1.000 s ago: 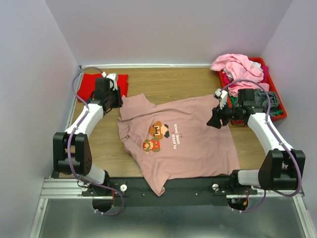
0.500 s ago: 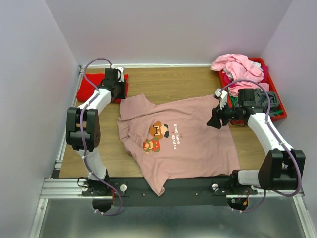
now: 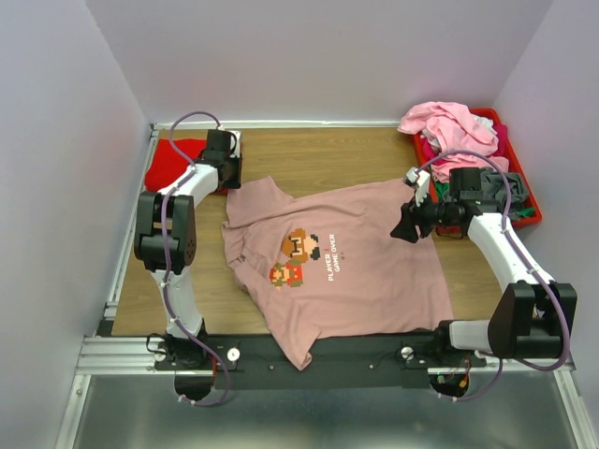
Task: Fold and stack the t-shirts
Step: Flatten the tshirt out
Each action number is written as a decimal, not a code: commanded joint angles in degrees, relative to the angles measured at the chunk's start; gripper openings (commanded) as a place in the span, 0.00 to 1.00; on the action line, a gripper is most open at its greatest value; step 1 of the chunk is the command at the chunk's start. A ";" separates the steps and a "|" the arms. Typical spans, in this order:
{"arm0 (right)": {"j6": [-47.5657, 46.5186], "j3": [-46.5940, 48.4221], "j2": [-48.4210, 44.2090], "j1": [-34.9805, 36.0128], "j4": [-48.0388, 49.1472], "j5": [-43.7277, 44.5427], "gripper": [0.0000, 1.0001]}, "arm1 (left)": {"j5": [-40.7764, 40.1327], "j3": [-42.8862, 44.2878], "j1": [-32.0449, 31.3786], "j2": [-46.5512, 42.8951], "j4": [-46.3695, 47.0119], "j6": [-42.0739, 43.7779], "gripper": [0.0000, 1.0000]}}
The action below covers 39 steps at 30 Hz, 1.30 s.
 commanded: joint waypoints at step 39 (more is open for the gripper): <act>11.89 32.41 41.05 0.67 7.75 29.78 0.59 | 1.35 -14.06 -0.07 -20.53 6.73 1.02 0.00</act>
